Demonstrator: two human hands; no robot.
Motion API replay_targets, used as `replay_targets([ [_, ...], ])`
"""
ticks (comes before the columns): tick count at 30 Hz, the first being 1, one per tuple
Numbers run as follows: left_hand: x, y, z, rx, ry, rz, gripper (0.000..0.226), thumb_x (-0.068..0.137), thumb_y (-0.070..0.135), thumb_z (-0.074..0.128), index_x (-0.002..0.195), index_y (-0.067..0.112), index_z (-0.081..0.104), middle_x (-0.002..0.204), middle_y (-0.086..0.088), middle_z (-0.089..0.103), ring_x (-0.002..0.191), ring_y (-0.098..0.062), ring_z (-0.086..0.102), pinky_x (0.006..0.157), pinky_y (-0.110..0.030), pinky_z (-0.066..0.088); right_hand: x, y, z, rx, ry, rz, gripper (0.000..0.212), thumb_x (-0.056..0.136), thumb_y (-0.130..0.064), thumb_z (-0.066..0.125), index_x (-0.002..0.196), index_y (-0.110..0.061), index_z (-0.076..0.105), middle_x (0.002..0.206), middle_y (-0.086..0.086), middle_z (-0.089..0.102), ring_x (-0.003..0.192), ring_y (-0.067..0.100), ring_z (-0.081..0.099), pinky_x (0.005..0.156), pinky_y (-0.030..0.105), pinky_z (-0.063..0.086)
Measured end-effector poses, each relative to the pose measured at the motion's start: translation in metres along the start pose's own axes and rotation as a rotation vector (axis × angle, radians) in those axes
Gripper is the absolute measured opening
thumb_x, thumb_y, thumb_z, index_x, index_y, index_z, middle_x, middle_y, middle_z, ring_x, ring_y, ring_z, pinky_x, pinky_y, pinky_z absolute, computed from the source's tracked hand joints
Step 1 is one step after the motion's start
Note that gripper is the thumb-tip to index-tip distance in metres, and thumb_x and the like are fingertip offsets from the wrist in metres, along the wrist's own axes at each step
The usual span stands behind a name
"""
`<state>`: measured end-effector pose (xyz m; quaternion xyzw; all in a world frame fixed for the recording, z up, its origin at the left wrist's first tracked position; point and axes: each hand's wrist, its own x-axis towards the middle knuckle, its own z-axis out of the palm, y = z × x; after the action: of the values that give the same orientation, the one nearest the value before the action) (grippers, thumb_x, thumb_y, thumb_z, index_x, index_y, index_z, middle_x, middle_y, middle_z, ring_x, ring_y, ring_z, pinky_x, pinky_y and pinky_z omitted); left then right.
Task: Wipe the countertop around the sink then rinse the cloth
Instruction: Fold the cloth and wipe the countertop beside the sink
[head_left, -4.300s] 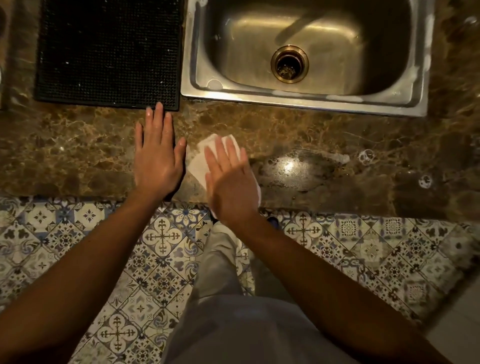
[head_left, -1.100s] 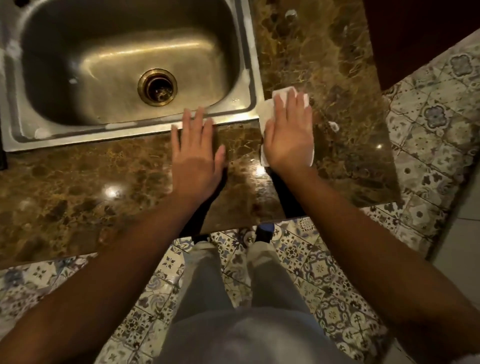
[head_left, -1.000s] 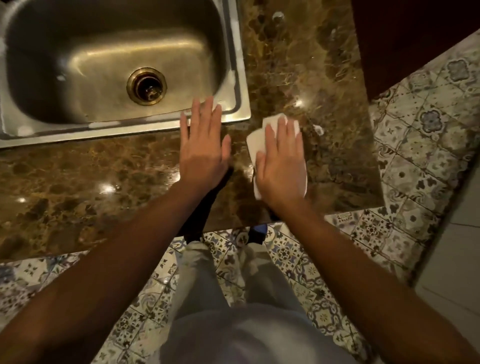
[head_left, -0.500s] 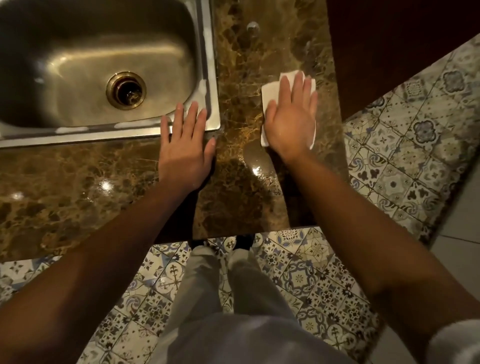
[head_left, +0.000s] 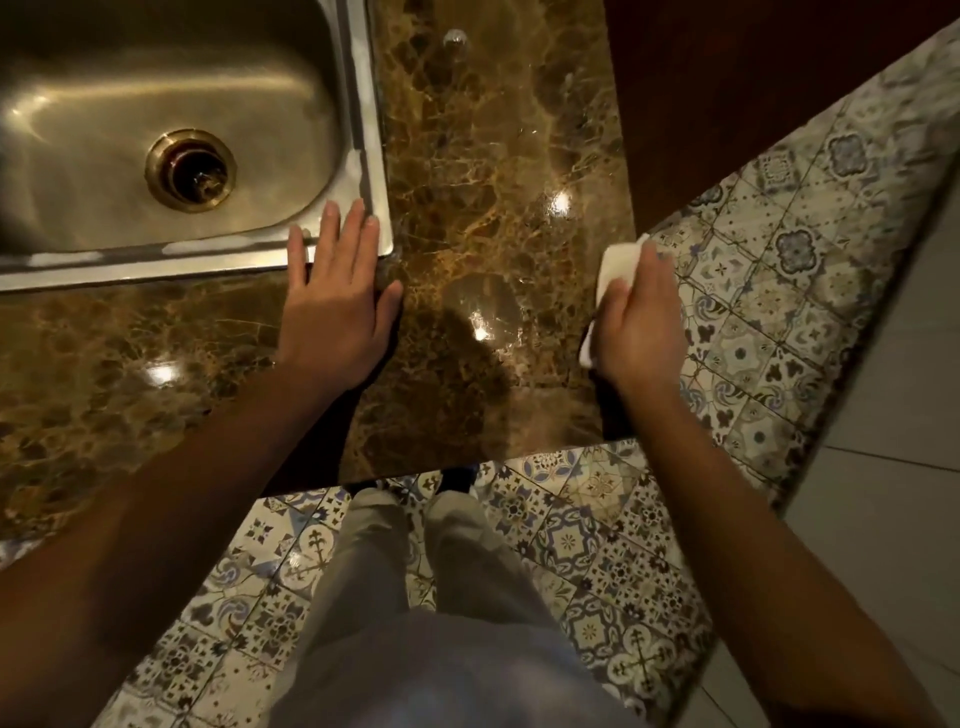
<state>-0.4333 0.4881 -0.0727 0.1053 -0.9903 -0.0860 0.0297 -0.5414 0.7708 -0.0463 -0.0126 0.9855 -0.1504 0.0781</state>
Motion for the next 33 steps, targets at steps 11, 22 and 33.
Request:
replay_targets([
  [11,0.002,0.003,-0.004,0.039,-0.044,-0.007,0.066,0.109,0.043,0.031,0.163,0.005,0.022,0.172,-0.015,0.020,0.161,-0.031,0.010,0.129,-0.057,0.006,-0.107,-0.070,0.044,-0.169,-0.153,-0.514,0.062,0.107,-0.034,0.031,0.160,-0.003,0.026,0.171,0.016,0.014,0.160,0.032,0.006,0.129,0.051,0.008],
  [22,0.004,0.000,-0.006,-0.032,-0.067,-0.003,0.063,0.109,0.039,0.036,0.161,0.005,0.025,0.171,-0.015,0.023,0.161,-0.033,0.012,0.129,-0.057,0.004,0.086,-0.132,0.032,-0.147,-0.129,-0.370,0.059,0.106,-0.038,0.023,0.163,-0.019,0.023,0.172,0.007,0.014,0.159,0.035,0.002,0.128,0.056,0.003],
  [33,0.005,0.000,-0.010,-0.009,-0.110,0.004,0.064,0.109,0.041,0.032,0.161,0.005,0.025,0.171,-0.014,0.022,0.161,-0.031,0.011,0.129,-0.056,0.006,-0.053,-0.104,0.041,-0.190,-0.238,-0.577,0.053,0.111,-0.036,0.028,0.162,-0.023,0.027,0.171,-0.001,0.019,0.160,0.032,0.003,0.127,0.056,0.009],
])
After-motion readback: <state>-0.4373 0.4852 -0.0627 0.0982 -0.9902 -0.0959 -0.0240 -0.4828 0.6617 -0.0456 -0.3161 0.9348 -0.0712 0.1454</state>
